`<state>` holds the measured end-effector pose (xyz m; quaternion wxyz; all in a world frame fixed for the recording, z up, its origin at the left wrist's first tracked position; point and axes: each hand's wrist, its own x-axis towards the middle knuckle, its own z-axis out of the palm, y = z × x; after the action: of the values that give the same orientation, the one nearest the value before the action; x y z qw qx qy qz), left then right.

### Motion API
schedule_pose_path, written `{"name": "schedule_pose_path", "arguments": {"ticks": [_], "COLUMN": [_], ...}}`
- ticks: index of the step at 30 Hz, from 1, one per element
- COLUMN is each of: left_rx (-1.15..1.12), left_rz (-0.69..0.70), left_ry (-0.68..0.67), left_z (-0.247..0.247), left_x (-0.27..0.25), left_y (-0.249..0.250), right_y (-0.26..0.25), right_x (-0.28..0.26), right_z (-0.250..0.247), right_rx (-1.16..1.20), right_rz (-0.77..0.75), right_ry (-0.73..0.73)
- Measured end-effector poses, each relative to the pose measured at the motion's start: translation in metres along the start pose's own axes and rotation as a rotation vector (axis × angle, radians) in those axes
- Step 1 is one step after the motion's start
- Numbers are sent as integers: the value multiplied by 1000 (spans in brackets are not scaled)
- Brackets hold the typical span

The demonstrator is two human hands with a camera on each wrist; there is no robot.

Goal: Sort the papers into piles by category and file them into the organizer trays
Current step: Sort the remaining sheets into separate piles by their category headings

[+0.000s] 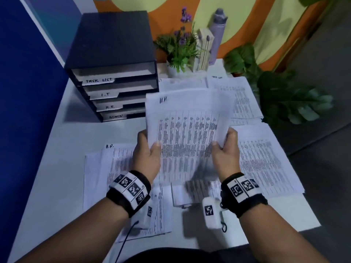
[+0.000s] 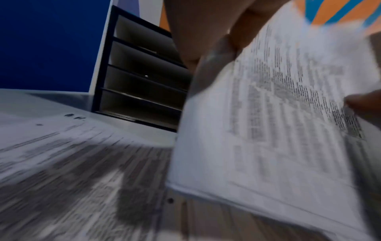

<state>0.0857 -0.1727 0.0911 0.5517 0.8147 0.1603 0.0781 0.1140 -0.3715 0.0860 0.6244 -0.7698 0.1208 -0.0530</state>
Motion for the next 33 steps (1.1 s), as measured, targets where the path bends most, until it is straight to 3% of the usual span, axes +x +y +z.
{"name": "schedule_pose_path", "arguments": {"ticks": [5,9,13,15,19,28,30,33], "left_rx": [39,369,628,716,905,917,812,647], "left_rz": [-137,-172,71,175,218,163,160,133], "left_ry": [-210,-307,-527,-672,-864,-848,-774,-511], "left_z": [40,69,88,98,115,107,99,72], "left_x": [7,-1,-16,-22,-25,-9,-11,-10], "left_y": [-7,-30,-34,-36,-51,-54,-50,-56], "right_y": [27,72,99,102,104,98,96,86], "right_x": [49,69,62,61,70,83,81,74], "right_z": [-33,-50,-76,-88,-104,-94,-89,-76], "right_rx": [-317,-661,-960,-1024,-1096,-1095,-1068,-1008], "right_rz": [70,138,149,193,187,186,188,108], "right_ry": [-51,-112,-3,-84,-173,-176,-136,-84]}}
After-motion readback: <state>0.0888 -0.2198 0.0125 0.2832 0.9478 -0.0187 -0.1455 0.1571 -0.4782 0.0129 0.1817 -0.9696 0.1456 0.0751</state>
